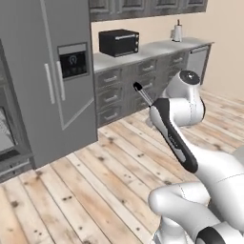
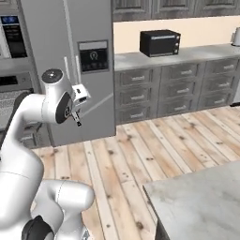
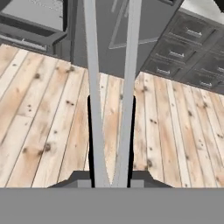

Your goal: Pick up the tongs from the counter and place them near the plate next to the oven.

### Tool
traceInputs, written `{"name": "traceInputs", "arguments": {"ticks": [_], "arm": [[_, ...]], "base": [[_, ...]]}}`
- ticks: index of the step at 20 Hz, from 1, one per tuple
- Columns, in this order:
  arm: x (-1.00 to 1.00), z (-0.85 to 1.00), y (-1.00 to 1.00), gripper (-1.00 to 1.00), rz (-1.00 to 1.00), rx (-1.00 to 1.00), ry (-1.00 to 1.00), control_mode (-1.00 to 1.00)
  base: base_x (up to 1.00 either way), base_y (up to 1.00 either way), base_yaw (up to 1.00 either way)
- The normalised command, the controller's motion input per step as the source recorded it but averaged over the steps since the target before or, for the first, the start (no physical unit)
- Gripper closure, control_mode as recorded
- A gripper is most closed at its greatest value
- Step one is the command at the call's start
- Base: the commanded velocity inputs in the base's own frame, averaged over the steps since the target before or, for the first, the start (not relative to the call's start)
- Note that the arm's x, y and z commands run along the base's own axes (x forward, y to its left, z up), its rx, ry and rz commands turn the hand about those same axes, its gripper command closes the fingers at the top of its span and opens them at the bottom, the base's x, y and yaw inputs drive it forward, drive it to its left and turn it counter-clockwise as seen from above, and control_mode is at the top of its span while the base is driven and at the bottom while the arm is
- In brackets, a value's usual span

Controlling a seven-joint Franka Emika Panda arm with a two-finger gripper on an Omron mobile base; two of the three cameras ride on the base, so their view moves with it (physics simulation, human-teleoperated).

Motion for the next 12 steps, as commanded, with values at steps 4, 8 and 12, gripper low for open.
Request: {"name": "traceInputs", "arguments": {"ticks": [4, 8, 12], "arm": [[0.0, 0.0, 0.0, 1.0, 0.0, 0.0, 0.0, 1.0], [0.0, 0.0, 0.0, 1.0, 0.0, 0.0, 0.0, 1.0], [0.0, 0.0, 0.0, 1.0, 0.0, 0.0, 0.0, 1.0]], "base": [[1.0, -0.02, -0.4], [1.0, -0.01, -0.38], [1.0, 0.0, -0.26]]}}
